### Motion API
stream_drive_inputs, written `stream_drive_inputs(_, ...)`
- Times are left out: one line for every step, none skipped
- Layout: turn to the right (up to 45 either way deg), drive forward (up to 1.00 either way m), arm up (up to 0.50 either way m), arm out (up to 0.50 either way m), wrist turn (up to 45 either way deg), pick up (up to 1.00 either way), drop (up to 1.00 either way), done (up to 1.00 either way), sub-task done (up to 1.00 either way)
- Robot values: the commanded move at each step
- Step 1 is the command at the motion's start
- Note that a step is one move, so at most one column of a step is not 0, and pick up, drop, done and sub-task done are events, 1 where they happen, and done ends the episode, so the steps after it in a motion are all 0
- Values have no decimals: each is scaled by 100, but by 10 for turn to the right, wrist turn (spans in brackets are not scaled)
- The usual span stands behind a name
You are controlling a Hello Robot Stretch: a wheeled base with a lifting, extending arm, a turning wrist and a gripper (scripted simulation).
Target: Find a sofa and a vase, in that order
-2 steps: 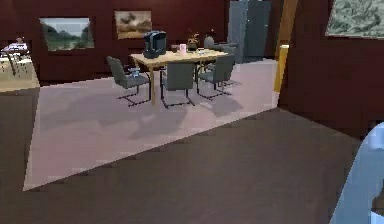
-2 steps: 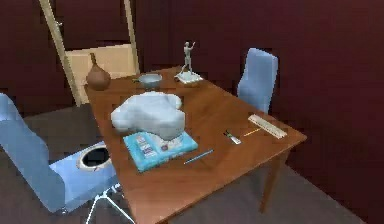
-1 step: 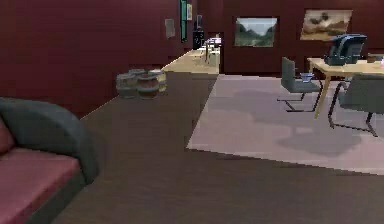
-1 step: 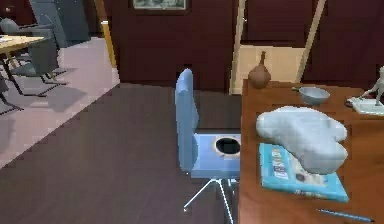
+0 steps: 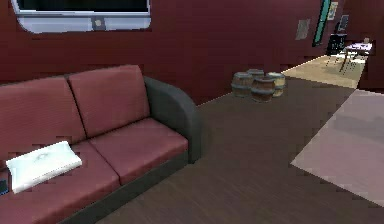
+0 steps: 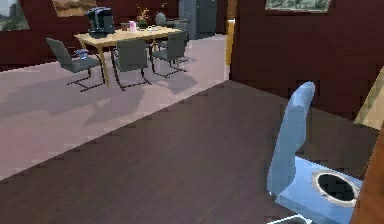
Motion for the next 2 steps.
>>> stream_drive_inputs(-30, 0, 0, 0, 0, 0, 0, 0, 0)
stream_drive_inputs(0, 25, 0, 0, 0, 0, 0, 0, 0)
